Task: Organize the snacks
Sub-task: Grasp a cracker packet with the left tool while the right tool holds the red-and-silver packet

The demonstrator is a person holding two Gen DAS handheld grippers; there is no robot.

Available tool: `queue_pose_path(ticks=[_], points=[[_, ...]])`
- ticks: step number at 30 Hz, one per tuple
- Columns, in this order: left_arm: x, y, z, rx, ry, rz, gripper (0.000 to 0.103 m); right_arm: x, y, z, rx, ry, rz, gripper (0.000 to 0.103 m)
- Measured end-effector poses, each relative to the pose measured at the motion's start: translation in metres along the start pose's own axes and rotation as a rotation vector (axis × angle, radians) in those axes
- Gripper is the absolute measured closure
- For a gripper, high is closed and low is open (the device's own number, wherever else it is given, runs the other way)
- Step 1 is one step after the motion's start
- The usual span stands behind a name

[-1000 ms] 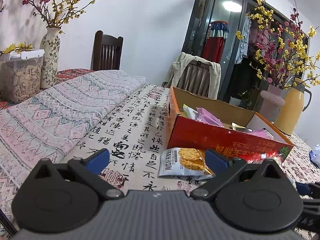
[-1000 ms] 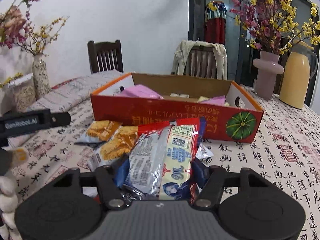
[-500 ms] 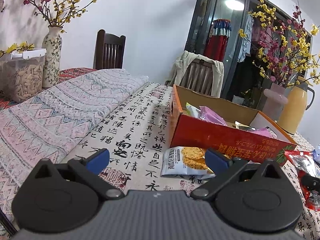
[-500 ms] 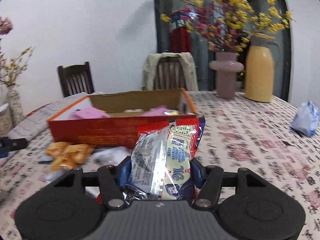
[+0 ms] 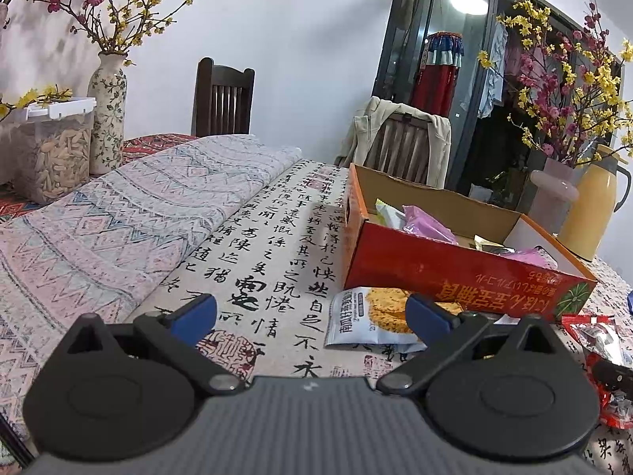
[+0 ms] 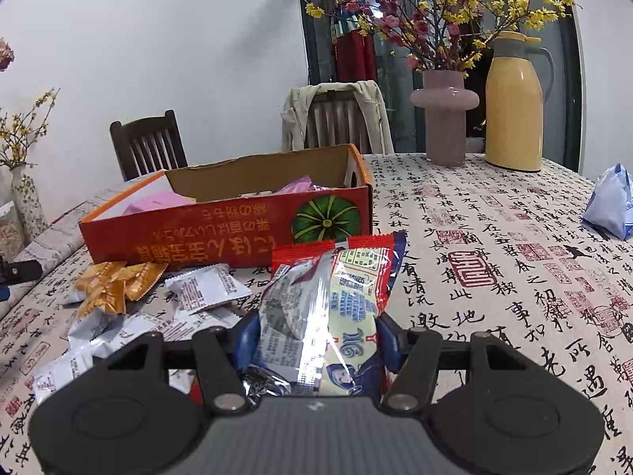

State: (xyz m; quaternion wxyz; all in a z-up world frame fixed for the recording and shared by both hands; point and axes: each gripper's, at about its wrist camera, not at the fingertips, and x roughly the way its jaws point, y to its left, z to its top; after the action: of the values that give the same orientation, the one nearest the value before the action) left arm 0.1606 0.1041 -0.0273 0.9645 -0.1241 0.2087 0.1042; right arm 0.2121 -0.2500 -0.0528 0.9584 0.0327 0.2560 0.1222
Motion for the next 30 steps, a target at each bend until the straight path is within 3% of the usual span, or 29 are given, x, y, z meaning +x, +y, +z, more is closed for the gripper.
queue_pose_path(ticks=[6, 10, 18, 25, 28, 30], points=[[0.003, -0.003, 0.0, 0.018, 0.016, 0.019, 0.0, -0.001, 0.0, 0.001, 0.007, -0.002, 0.007, 0.043], [0.009, -0.008, 0.005, 0.048, 0.078, 0.022, 0.0, -0.001, -0.001, 0.001, 0.011, 0.002, 0.012, 0.043], [0.005, -0.044, 0.009, 0.119, 0.162, -0.145, 0.0, -0.001, -0.001, 0.001, 0.017, -0.002, 0.019, 0.043], [0.007, -0.076, 0.0, 0.196, 0.194, -0.196, 0.0, -0.003, -0.002, 0.0, 0.017, -0.009, 0.032, 0.043], [0.014, -0.086, -0.004, 0.232, 0.216, -0.197, 0.004, -0.004, -0.002, -0.001, 0.017, -0.013, 0.04, 0.043], [0.02, -0.09, -0.006, 0.245, 0.239, -0.192, 0.013, -0.004, -0.003, -0.001, 0.017, -0.015, 0.045, 0.043]])
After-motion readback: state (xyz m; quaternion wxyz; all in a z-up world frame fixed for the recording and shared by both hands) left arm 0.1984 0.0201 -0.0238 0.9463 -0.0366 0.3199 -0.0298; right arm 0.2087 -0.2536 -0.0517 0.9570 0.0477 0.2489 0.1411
